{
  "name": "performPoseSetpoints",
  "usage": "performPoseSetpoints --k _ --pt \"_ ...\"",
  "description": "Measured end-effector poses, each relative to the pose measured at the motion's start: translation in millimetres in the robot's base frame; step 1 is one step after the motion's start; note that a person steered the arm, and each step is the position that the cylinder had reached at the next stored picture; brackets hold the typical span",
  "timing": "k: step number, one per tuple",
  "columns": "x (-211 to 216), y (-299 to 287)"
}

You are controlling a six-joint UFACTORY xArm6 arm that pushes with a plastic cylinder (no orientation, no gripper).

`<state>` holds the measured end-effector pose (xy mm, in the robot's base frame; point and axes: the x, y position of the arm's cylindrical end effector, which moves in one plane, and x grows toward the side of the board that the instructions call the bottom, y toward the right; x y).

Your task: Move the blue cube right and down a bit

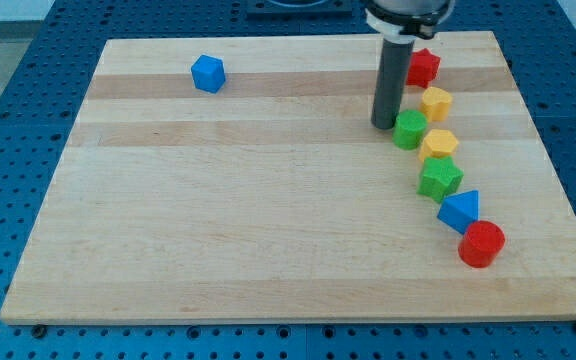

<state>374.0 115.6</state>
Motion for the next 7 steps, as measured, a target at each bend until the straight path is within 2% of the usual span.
performPoseSetpoints --k 2,3,5,7 --pt "0 15" --pt "0 -15" --pt "-2 -155" --pt "-35 -274"
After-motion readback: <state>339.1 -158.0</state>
